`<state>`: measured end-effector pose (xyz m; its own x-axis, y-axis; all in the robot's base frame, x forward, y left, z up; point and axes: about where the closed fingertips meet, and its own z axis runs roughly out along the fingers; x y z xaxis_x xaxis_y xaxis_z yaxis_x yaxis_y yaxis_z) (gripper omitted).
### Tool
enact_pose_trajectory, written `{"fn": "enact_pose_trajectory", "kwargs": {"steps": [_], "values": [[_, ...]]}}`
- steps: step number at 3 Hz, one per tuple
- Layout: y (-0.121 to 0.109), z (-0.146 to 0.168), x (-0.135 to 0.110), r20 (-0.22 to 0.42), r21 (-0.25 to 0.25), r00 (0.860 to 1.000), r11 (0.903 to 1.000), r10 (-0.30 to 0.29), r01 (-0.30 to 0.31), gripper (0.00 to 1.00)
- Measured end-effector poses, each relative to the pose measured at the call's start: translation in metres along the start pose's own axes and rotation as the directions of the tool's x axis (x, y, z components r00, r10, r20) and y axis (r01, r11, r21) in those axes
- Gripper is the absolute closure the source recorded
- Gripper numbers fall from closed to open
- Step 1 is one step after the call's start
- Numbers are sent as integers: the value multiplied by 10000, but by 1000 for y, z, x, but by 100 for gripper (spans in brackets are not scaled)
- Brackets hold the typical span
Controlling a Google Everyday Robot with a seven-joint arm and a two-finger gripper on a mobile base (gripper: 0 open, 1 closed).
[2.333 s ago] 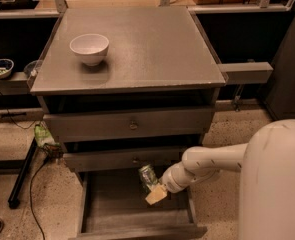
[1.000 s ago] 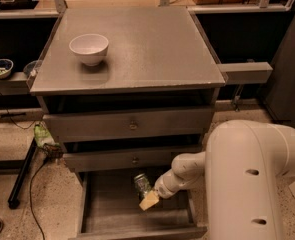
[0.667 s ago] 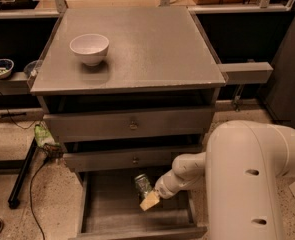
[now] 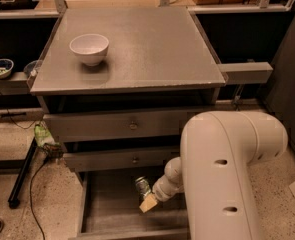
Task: Place green can into bottom drawer
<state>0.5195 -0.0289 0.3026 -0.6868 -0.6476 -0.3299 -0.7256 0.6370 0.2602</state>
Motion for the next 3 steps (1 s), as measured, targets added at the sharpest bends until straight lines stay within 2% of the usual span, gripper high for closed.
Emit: {"fn": "enact_pose_trajectory", "kwargs": {"steps": [1,3], "values": [[-9,9,5,-193,277,9991,9989,371,-366,100],[-14,26,1,-374,41,9984,9991,426,-425,100]]}}
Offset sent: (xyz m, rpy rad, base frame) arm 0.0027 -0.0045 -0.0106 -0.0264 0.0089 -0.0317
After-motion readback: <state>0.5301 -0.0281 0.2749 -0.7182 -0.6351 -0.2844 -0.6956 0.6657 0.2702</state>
